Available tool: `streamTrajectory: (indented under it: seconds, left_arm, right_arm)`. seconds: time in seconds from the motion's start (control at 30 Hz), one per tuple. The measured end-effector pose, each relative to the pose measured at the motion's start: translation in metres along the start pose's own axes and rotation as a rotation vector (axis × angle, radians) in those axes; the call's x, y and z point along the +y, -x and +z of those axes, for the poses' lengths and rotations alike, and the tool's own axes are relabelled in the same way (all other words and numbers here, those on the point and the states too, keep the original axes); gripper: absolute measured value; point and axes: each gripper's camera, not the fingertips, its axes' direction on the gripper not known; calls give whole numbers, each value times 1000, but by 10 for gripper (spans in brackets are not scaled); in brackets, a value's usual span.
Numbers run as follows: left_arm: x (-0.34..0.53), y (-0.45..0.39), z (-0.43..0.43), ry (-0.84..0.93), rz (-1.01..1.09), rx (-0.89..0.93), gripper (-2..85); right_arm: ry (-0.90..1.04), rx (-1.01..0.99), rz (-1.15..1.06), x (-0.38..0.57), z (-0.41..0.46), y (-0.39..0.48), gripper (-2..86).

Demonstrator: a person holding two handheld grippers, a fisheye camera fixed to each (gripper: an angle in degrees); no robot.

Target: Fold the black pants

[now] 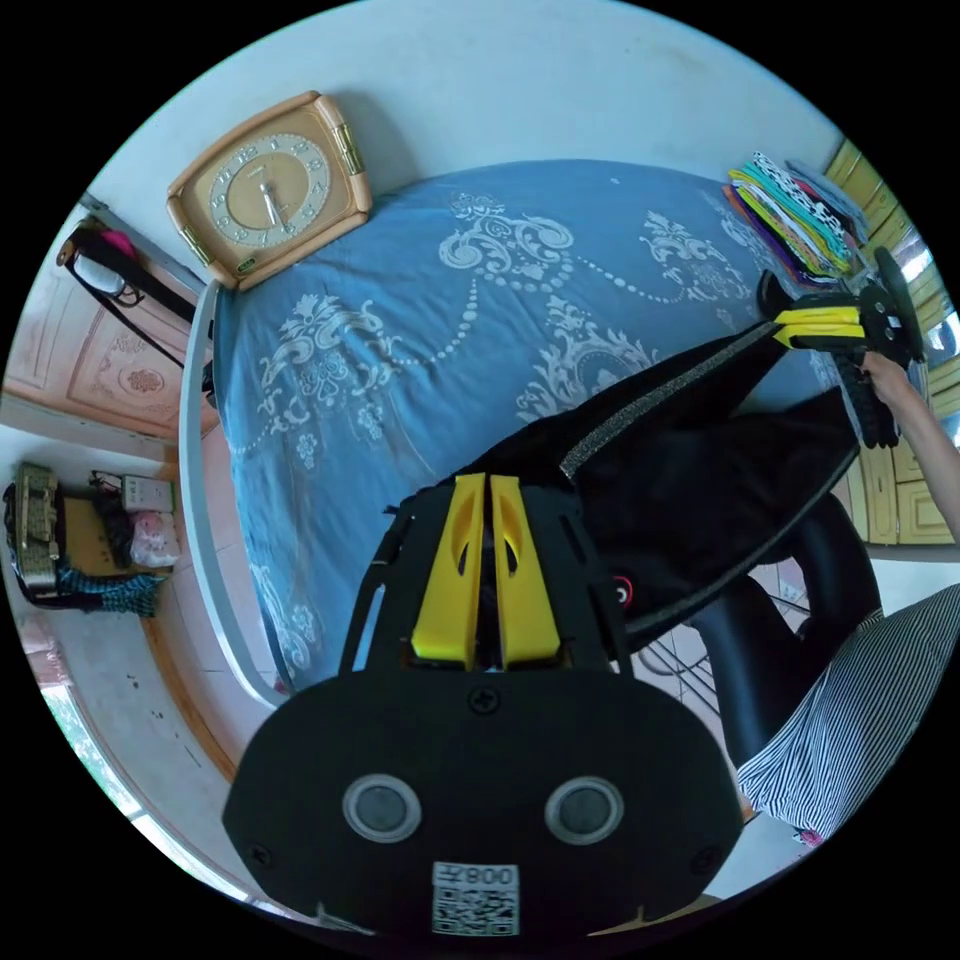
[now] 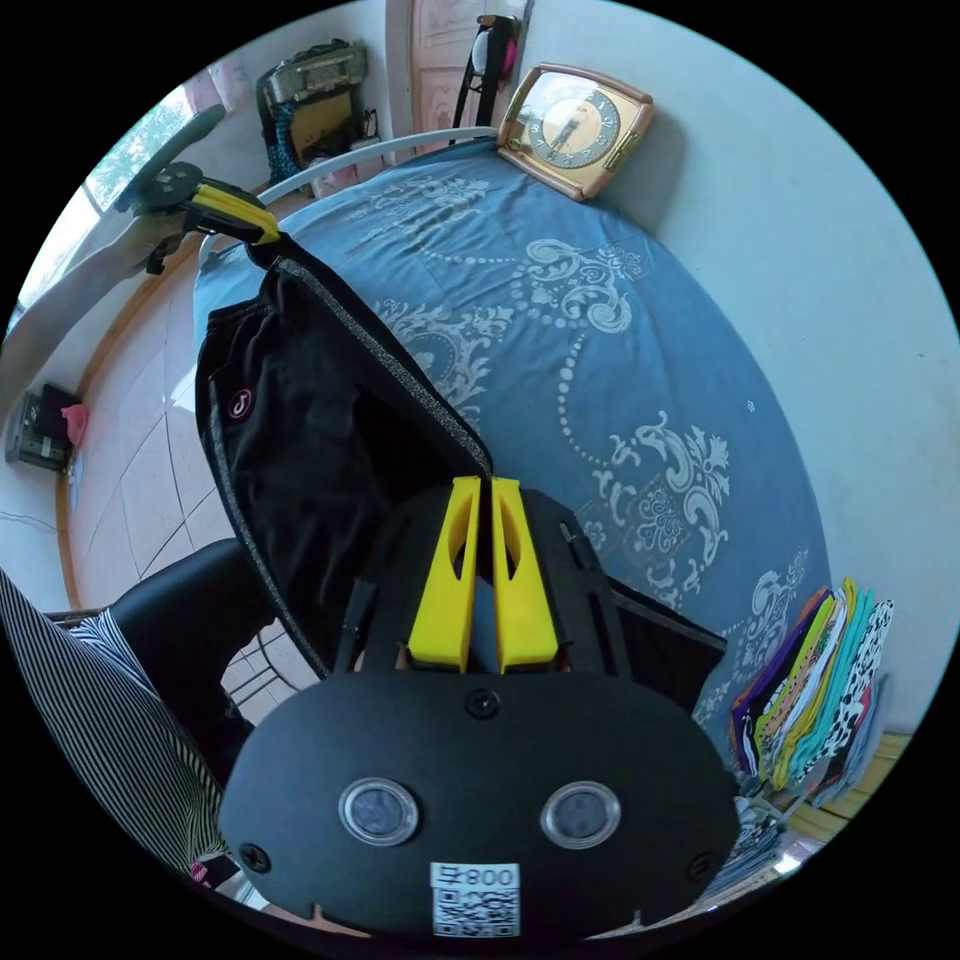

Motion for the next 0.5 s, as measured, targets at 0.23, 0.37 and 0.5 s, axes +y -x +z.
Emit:
streamTrajectory:
  seconds: [0.23, 0.37, 0.5]
  left_arm:
    - [63, -24, -11, 29, -16, 4, 8]
    - [98, -34, -15, 47, -30, -10, 8]
    - [132, -42, -14, 66, -34, -22, 8]
  right_arm:
    - [23, 19, -42, 19, -53, 49, 18]
    - [38, 12, -69, 31, -78, 85, 18]
    - [55, -2, -96, 44, -90, 123, 19]
